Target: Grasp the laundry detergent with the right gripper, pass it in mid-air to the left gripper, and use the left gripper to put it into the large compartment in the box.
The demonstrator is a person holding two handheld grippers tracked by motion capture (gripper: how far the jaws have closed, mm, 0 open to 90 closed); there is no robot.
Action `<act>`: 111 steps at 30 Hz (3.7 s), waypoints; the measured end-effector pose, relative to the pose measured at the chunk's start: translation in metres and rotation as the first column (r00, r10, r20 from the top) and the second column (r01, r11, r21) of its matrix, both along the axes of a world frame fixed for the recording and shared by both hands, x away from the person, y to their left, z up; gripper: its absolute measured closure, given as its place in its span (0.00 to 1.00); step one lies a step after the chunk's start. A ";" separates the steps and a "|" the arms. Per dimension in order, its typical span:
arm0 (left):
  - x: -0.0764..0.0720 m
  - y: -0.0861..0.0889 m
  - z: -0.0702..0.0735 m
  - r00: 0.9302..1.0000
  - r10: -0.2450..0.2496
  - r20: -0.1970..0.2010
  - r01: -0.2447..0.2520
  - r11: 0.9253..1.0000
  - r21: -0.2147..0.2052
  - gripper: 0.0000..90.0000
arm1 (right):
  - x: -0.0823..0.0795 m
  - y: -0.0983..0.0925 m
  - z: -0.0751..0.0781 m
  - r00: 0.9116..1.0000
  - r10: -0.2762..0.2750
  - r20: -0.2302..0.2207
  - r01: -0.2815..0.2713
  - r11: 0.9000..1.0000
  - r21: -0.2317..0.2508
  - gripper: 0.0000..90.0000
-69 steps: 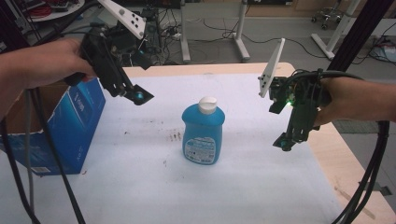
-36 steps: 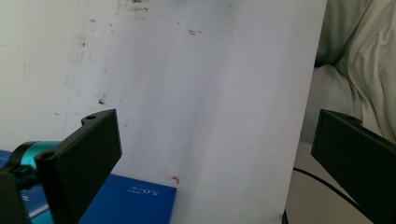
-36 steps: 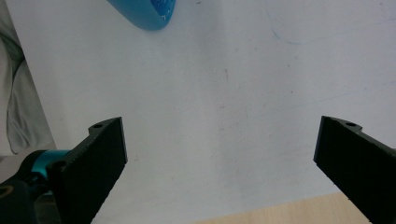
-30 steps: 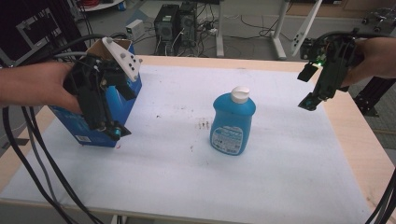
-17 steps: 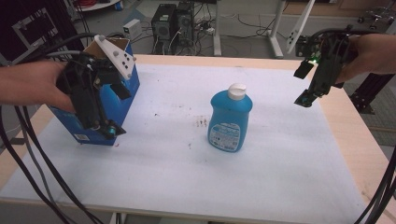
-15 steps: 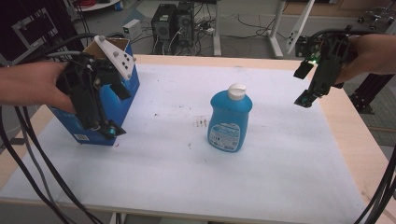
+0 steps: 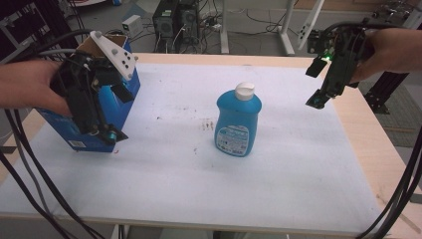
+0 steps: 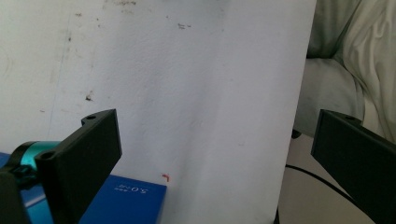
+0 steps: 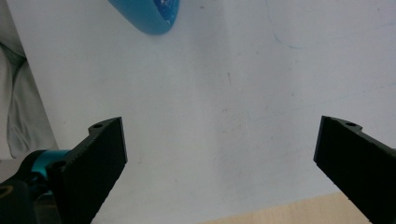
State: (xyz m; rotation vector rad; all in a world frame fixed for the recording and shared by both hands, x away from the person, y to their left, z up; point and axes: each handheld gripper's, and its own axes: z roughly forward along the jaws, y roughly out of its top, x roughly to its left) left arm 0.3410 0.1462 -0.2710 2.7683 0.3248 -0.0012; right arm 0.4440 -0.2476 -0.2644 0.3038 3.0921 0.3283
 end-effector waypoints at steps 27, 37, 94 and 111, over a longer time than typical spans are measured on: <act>0.012 -0.004 -0.010 1.000 -0.011 -0.009 0.011 1.000 -0.018 0.02 | -0.039 -0.004 -0.028 0.991 -0.133 -0.024 0.134 0.953 0.273 0.02; 0.012 -0.005 -0.011 1.000 -0.012 -0.010 0.011 1.000 -0.022 0.02 | -0.053 -0.001 -0.040 0.987 -0.161 -0.015 0.156 0.916 0.369 0.02; 0.016 -0.006 -0.020 1.000 -0.019 -0.016 0.018 0.999 -0.032 0.02 | -0.053 0.041 -0.112 0.981 -0.194 -0.001 0.155 0.779 0.607 0.02; 0.018 -0.005 -0.021 1.000 -0.017 -0.018 0.016 0.999 -0.029 0.02 | -0.051 0.051 -0.127 0.979 -0.204 -0.005 0.156 0.735 0.660 0.02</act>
